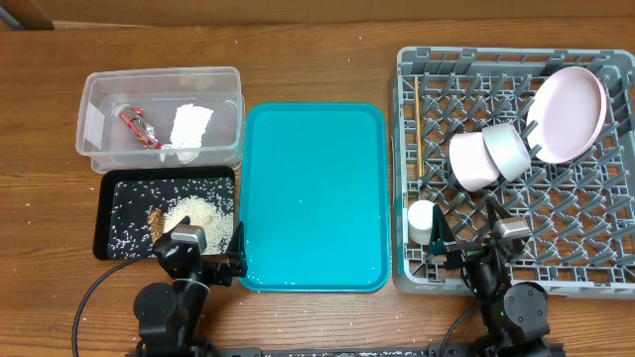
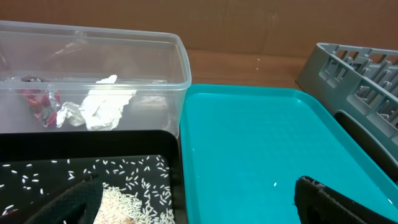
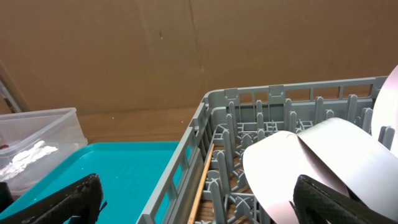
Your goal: Sort waste into correct bins and load items into the dishwasher
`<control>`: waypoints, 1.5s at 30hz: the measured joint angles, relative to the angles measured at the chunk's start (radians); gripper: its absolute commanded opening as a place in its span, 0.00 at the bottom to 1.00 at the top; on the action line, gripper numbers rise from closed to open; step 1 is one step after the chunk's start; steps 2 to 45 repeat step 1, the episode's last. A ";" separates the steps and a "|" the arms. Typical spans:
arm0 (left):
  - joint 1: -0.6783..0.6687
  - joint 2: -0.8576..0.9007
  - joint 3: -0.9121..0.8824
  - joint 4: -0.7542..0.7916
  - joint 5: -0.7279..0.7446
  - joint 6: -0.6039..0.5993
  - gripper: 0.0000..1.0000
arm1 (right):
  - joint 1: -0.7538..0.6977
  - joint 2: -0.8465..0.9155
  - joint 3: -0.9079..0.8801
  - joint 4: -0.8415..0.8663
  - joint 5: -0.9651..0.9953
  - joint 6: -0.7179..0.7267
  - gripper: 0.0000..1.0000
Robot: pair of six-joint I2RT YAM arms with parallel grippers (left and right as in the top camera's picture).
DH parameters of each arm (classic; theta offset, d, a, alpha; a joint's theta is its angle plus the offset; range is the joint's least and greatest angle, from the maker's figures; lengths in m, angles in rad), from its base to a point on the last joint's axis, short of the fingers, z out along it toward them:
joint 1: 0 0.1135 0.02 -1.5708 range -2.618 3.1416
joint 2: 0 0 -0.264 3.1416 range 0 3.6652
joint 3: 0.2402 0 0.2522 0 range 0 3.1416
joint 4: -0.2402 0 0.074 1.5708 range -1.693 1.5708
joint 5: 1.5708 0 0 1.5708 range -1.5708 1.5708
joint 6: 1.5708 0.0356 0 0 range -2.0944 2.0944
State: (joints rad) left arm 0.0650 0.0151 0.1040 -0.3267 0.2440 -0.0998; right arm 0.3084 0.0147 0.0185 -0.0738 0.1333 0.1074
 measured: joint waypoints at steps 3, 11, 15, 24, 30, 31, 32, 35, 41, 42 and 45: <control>0.000 0.000 0.000 0.000 0.000 0.000 1.00 | 0.000 0.000 0.000 0.001 0.001 0.000 1.00; 0.000 0.000 0.000 0.000 0.000 0.000 1.00 | 0.000 0.000 0.000 0.001 0.001 0.000 1.00; 0.000 0.000 0.000 0.000 0.000 0.000 1.00 | 0.000 0.000 0.000 0.001 0.001 0.000 1.00; 0.000 0.000 0.000 0.000 0.000 0.000 1.00 | 0.000 0.000 0.000 0.001 0.001 0.000 1.00; 0.000 0.000 0.000 0.000 0.000 0.000 1.00 | 0.000 0.000 0.000 0.001 0.001 0.000 1.00; 0.000 0.000 0.000 0.000 0.000 0.000 1.00 | 0.000 0.000 0.000 0.001 0.001 0.000 1.00; 0.000 0.000 0.000 0.000 0.000 0.000 1.00 | 0.000 0.000 0.000 0.001 0.001 0.000 1.00; 0.000 0.000 0.000 0.000 0.000 0.000 1.00 | 0.000 0.000 0.000 0.001 0.001 0.000 1.00; 0.000 0.000 0.000 0.000 0.000 0.000 1.00 | 0.000 0.000 0.000 0.001 0.001 0.000 1.00; 0.000 0.000 0.000 0.000 0.000 0.000 1.00 | 0.000 0.000 0.000 0.001 0.001 0.000 1.00; 0.000 0.000 0.000 0.000 0.000 0.000 1.00 | 0.000 0.000 0.000 0.001 0.001 0.000 1.00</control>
